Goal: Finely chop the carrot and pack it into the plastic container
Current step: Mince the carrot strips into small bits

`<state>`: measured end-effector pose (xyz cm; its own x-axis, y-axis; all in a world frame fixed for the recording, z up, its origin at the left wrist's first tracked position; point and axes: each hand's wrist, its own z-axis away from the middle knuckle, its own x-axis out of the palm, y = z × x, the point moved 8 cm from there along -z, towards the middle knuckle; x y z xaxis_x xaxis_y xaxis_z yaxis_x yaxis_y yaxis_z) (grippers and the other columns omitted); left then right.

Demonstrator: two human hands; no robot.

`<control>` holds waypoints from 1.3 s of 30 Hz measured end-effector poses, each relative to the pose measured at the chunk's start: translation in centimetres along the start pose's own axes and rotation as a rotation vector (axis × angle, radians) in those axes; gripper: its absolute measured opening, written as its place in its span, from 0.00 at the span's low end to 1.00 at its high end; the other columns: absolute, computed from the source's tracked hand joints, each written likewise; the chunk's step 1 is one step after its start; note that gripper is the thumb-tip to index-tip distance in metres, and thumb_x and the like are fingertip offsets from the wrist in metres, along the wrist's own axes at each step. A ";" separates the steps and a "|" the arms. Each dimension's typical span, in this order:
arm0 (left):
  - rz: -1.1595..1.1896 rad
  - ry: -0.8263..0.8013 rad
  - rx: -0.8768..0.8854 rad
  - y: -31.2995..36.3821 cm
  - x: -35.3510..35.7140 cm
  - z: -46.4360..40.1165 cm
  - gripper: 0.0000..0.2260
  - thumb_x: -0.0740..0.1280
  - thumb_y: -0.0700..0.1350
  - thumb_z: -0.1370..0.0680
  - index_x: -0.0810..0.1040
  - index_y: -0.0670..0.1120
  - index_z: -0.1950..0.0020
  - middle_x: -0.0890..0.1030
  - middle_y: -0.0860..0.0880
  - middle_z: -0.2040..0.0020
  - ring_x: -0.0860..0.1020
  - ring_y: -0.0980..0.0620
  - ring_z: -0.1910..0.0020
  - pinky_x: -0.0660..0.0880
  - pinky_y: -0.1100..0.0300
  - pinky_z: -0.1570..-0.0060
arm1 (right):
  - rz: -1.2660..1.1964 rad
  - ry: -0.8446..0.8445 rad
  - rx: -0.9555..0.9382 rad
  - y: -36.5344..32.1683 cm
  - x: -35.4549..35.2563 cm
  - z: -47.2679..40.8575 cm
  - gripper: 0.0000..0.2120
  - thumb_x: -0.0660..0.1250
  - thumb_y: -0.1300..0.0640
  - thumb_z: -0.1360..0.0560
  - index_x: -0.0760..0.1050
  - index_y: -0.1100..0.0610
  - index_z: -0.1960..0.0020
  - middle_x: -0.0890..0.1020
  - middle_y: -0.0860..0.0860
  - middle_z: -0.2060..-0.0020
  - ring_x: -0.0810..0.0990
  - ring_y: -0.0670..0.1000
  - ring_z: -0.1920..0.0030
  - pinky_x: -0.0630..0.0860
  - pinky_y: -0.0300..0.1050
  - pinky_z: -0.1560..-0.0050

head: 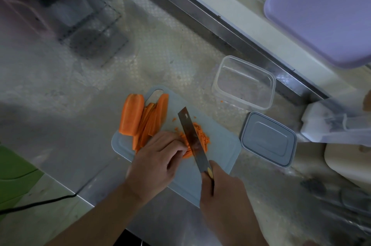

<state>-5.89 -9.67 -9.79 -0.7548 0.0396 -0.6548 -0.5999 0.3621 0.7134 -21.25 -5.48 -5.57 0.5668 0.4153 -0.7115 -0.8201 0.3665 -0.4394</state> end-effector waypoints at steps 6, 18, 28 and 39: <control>-0.002 0.012 -0.005 0.0 0.0 -0.1 0.03 0.75 0.37 0.22 0.84 0.44 0.52 0.82 0.51 0.49 0.80 0.51 0.47 0.77 0.57 0.46 | 0.123 -0.031 0.016 -0.2 0.9 -0.7 0.10 0.53 0.50 0.16 0.70 0.44 0.39 0.77 0.48 0.64 0.78 0.47 0.64 0.74 0.40 0.65; 0.003 0.006 -0.011 -0.1 0.0 -0.1 0.03 0.75 0.37 0.22 0.84 0.44 0.51 0.82 0.51 0.48 0.80 0.50 0.46 0.77 0.57 0.44 | -0.015 0.057 -0.040 0.1 0.7 -0.6 0.06 0.55 0.49 0.16 0.70 0.42 0.45 0.74 0.48 0.74 0.76 0.46 0.72 0.68 0.40 0.74; -0.024 -0.006 -0.025 -0.1 0.1 0.0 0.05 0.76 0.37 0.23 0.83 0.45 0.52 0.81 0.51 0.49 0.79 0.51 0.48 0.76 0.58 0.47 | 0.030 0.001 -0.032 -0.6 0.2 -0.4 0.09 0.56 0.53 0.16 0.73 0.46 0.40 0.73 0.49 0.72 0.77 0.42 0.69 0.70 0.38 0.71; -0.015 -0.020 -0.035 -0.1 0.0 -0.1 0.05 0.77 0.37 0.23 0.83 0.45 0.53 0.80 0.52 0.51 0.78 0.51 0.50 0.76 0.58 0.50 | 0.068 -0.012 -0.013 -0.5 2.0 -1.7 0.11 0.54 0.50 0.16 0.72 0.45 0.38 0.77 0.47 0.66 0.78 0.47 0.68 0.70 0.39 0.71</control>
<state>-5.88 -9.85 -9.85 -0.7401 0.0531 -0.6704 -0.6206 0.3302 0.7113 -19.84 -6.27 -7.69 0.5105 0.4492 -0.7332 -0.8577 0.3263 -0.3972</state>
